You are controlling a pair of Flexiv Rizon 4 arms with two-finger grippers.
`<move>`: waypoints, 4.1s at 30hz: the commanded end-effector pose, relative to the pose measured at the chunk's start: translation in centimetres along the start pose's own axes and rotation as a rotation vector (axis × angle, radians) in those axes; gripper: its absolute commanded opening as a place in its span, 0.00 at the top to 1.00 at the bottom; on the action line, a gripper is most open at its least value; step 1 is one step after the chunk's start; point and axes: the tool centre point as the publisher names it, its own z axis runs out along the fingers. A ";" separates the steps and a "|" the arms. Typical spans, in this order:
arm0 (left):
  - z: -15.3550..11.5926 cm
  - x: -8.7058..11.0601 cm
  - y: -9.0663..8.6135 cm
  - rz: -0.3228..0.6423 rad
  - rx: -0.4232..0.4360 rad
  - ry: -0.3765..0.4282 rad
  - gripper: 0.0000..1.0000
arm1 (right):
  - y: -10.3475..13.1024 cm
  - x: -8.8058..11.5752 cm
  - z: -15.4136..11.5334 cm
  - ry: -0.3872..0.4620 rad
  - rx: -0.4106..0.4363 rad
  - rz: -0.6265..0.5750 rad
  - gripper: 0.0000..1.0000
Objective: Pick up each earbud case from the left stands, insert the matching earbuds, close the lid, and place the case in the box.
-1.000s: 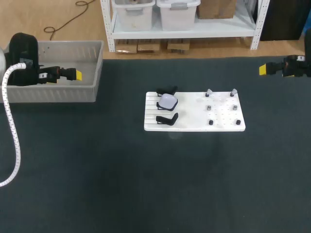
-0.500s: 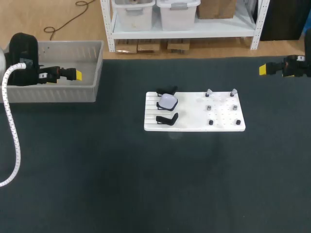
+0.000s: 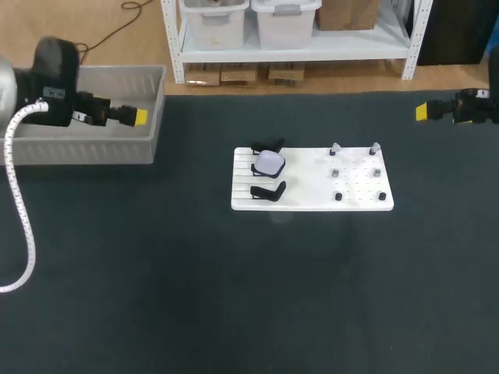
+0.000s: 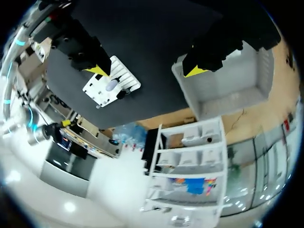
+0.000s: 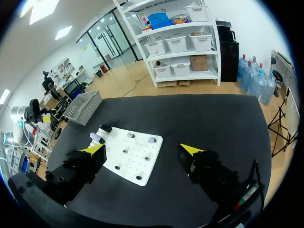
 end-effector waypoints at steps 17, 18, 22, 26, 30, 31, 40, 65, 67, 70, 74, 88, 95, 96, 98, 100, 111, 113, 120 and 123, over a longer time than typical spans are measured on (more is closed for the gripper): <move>3.1 -2.1 -2.3 0.426 0.449 -0.012 0.00 | 0.0 0.0 0.0 0.000 0.000 0.000 0.00; 3.5 -2.0 -2.4 0.446 0.452 -0.009 0.00 | 0.0 0.0 0.0 0.000 0.000 0.000 0.00; 5.0 -1.8 -3.3 0.531 0.471 0.004 0.00 | 0.0 0.0 0.0 0.000 0.000 0.000 0.00; 6.7 -1.3 -4.3 0.575 0.530 0.026 0.00 | 0.0 0.0 0.0 0.000 0.000 0.000 0.00; 8.8 -0.6 -5.2 0.588 0.575 0.043 0.00 | 0.0 0.0 0.0 0.000 0.000 0.000 0.00; 9.2 -0.5 -5.3 0.586 0.585 0.046 0.00 | 0.0 0.0 0.0 0.000 0.000 0.000 0.00; 11.9 0.2 -6.8 0.605 0.663 0.068 0.00 | 0.0 0.0 0.0 0.000 0.000 0.000 0.00; 14.8 2.3 -7.3 0.624 0.697 0.101 0.00 | 0.0 0.0 0.0 0.000 0.000 0.000 0.00; 15.4 2.3 -7.6 0.640 0.701 0.099 0.00 | 0.0 0.0 0.0 0.000 0.000 0.000 0.00; 16.6 2.1 -7.9 0.657 0.732 0.086 0.00 | 0.0 0.0 0.0 0.000 0.000 0.000 0.00; 17.8 1.9 -8.1 0.673 0.751 0.079 0.00 | 0.0 0.0 0.0 0.000 0.000 0.000 0.00; 20.7 3.9 -8.0 0.620 0.815 0.077 0.00 | 0.0 0.0 0.0 0.000 0.000 0.000 0.00; 21.8 4.5 -8.3 0.598 0.811 0.080 0.00 | 0.0 0.0 0.0 0.000 0.000 0.000 0.00; 21.9 4.6 -8.4 0.596 0.806 0.079 0.00 | 0.0 0.0 0.0 0.000 0.000 0.000 0.00; 22.1 4.5 -8.5 0.593 0.804 0.075 0.00 | 0.0 0.0 0.0 0.000 0.000 0.000 0.00; 22.5 4.5 -8.7 0.594 0.803 0.073 0.00 | 0.0 0.0 0.0 0.000 0.000 0.000 0.00; 23.4 4.9 -9.5 0.592 0.802 0.063 0.05 | 0.0 0.0 0.0 0.000 0.000 0.000 0.00; 23.5 4.9 -9.5 0.589 0.800 0.058 0.09 | 0.0 0.0 0.0 0.000 0.000 0.000 0.00; 23.8 5.1 -9.8 0.588 0.805 0.048 0.14 | 0.0 0.0 0.0 0.000 0.000 0.000 0.00; 23.9 4.9 -10.1 0.594 0.812 0.042 0.14 | 0.0 0.0 0.0 0.000 0.000 0.000 0.00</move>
